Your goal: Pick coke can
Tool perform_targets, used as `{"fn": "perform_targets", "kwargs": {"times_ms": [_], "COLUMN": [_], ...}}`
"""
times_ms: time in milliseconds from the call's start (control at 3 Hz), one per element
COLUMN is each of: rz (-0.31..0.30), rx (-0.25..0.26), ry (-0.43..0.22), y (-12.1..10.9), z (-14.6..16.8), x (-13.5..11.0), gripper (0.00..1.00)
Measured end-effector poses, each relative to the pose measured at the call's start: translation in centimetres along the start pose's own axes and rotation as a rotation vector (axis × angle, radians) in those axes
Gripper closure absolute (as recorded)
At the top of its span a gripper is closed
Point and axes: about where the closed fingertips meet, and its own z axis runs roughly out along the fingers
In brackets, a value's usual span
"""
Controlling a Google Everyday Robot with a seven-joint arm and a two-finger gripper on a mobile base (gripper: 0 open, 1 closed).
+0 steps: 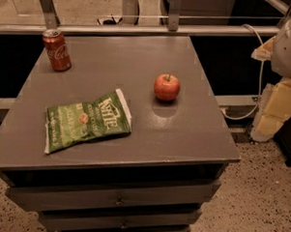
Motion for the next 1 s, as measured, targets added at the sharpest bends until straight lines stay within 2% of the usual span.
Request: {"fn": "perform_targets", "kwargs": {"times_ms": [333, 667, 1000], "rz": [0.0, -0.021, -0.063], "rx": [0.0, -0.016, -0.04], "ry": [0.0, -0.075, -0.215], "y": [0.0, -1.1, -3.7], "z": [0.0, 2.2, 6.3], "x": [0.0, -2.9, -9.3], "gripper": [0.0, 0.0, 0.0]}}
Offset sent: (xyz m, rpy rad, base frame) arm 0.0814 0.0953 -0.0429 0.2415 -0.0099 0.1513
